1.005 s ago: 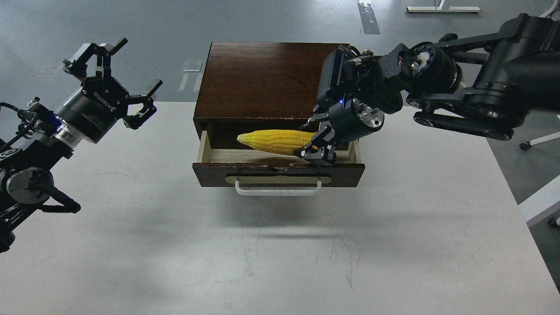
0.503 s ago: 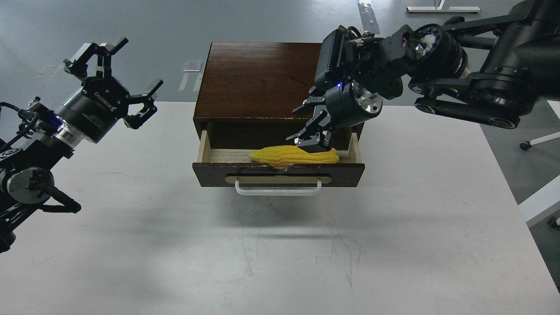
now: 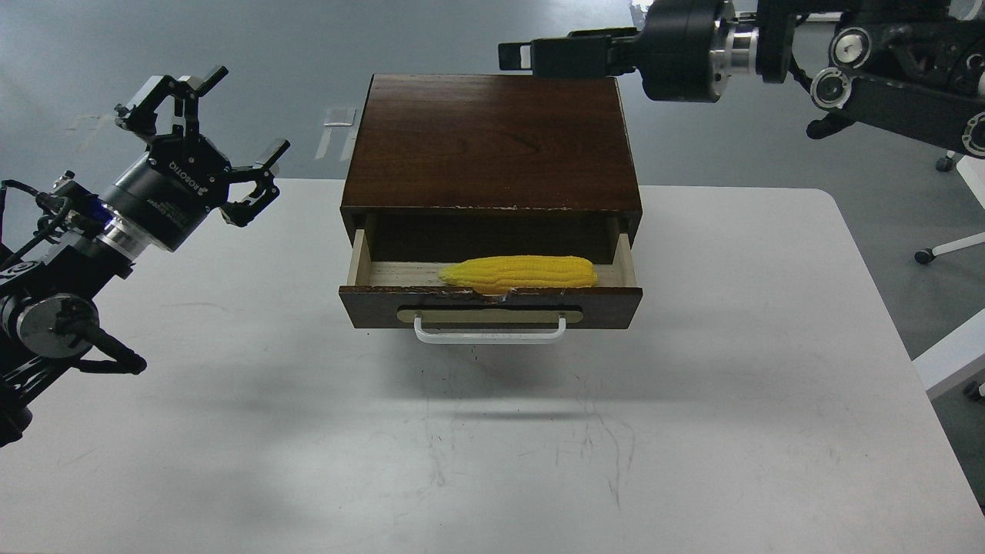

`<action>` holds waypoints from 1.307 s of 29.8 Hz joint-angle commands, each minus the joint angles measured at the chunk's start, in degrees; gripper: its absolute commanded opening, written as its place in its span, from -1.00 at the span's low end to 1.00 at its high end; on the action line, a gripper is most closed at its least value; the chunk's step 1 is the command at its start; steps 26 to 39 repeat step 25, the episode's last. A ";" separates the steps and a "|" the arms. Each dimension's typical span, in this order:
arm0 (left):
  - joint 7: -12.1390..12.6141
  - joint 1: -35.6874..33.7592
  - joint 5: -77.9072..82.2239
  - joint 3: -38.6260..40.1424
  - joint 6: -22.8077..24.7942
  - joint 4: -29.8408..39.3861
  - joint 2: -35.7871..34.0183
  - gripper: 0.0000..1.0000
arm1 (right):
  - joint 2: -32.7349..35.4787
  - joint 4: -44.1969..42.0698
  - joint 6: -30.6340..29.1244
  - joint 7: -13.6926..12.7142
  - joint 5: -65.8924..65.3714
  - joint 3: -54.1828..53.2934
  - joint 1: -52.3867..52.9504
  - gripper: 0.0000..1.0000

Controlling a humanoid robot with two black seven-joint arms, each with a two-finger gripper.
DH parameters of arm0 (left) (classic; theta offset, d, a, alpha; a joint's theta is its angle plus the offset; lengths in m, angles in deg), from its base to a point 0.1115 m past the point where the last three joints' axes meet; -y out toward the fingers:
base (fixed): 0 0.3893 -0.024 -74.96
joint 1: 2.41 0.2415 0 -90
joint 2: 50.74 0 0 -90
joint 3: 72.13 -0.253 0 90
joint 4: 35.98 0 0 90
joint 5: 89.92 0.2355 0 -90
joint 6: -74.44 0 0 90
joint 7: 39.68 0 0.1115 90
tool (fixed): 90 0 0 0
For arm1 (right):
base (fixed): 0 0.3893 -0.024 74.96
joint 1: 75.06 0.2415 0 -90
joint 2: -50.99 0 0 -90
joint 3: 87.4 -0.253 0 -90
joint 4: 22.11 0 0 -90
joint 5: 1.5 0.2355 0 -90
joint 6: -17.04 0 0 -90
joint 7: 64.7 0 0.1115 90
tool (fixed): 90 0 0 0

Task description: Put corn in drawer with both arms

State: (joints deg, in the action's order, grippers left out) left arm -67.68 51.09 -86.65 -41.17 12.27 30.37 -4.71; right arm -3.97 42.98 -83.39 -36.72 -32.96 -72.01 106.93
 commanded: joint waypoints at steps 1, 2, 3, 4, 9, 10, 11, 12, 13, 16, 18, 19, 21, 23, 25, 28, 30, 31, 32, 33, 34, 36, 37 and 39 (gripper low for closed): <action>0.00 0.12 0.07 -0.03 0.17 -0.08 0.46 0.96 | 2.92 -0.23 0.06 0.02 8.76 -6.84 -9.42 0.98; 0.00 0.12 0.07 -0.03 0.12 -0.08 0.81 0.96 | 3.62 -0.49 0.06 0.02 9.92 -10.35 -13.81 0.98; 0.00 0.21 0.07 -0.03 0.12 -0.08 0.99 0.96 | 3.80 -0.67 0.15 0.02 10.54 -12.04 -16.11 0.98; 0.00 0.38 0.33 -0.03 0.12 -0.08 1.25 0.96 | 3.63 -1.11 0.24 0.02 11.85 -15.71 -20.92 0.98; 0.00 1.17 2.00 0.06 0.03 -0.08 2.22 0.96 | -0.67 -4.53 0.24 0.02 20.28 -30.85 -36.51 1.00; 0.00 1.61 2.00 0.15 0.12 -0.08 2.39 0.96 | -2.33 -6.10 0.24 0.02 23.34 -34.69 -40.18 1.00; 0.00 2.13 2.00 0.67 0.12 -0.08 2.48 0.96 | -3.56 -8.21 0.24 0.02 25.29 -38.13 -42.83 1.00; 0.00 2.31 2.00 0.94 0.12 -0.08 2.48 0.96 | -4.01 -8.93 0.24 0.02 25.66 -39.03 -43.73 1.00; 0.00 2.40 2.00 1.20 0.12 -0.17 2.66 0.96 | -4.54 -9.80 0.24 0.02 25.75 -39.65 -44.52 1.00; 0.00 2.84 2.00 1.82 0.12 -0.61 3.09 0.96 | -6.56 -11.57 0.24 0.02 25.75 -40.36 -47.68 1.00; 0.00 3.37 2.00 1.90 0.12 -0.61 3.36 0.96 | -7.26 -11.48 0.15 0.02 25.75 -40.71 -49.35 1.00; 0.00 3.63 2.09 1.91 0.03 -0.52 3.54 0.96 | -7.96 -11.48 0.15 0.02 25.75 -40.97 -50.23 1.00; 0.00 3.72 2.09 1.99 0.03 -0.52 3.62 0.96 | -8.32 -11.39 0.06 0.02 25.75 -41.15 -51.02 1.00; 0.00 3.99 2.09 1.99 0.03 -0.61 3.62 0.96 | -8.41 -11.22 -0.02 0.02 25.75 -41.24 -51.82 1.00; 0.00 3.99 2.09 2.08 0.03 -0.61 3.62 0.96 | -8.32 -11.31 -0.02 0.02 25.75 -41.24 -52.00 1.00; 0.00 3.99 2.09 2.08 0.03 -0.61 3.62 0.96 | -8.32 -11.31 -0.02 0.02 25.75 -41.24 -52.00 1.00; 0.00 3.99 2.09 2.08 0.03 -0.61 3.62 0.96 | -8.32 -11.31 -0.02 0.02 25.75 -41.24 -52.00 1.00; 0.00 3.99 2.09 2.08 0.03 -0.61 3.62 0.96 | -8.32 -11.31 -0.02 0.02 25.75 -41.24 -52.00 1.00; 0.00 3.99 2.09 2.08 0.03 -0.61 3.62 0.96 | -8.32 -11.31 -0.02 0.02 25.75 -41.24 -52.00 1.00; 0.00 3.99 2.09 2.08 0.03 -0.61 3.62 0.96 | -8.32 -11.31 -0.02 0.02 25.75 -41.24 -52.00 1.00; 0.00 3.99 2.09 2.08 0.03 -0.61 3.62 0.96 | -8.32 -11.31 -0.02 0.02 25.75 -41.24 -52.00 1.00; 0.00 3.99 2.09 2.08 0.03 -0.61 3.62 0.96 | -8.32 -11.31 -0.02 0.02 25.75 -41.24 -52.00 1.00; 0.00 3.99 2.09 2.08 0.03 -0.61 3.62 0.96 | -8.32 -11.31 -0.02 0.02 25.75 -41.24 -52.00 1.00; 0.00 3.99 2.09 2.08 0.03 -0.61 3.62 0.96 | -8.32 -11.31 -0.02 0.02 25.75 -41.24 -52.00 1.00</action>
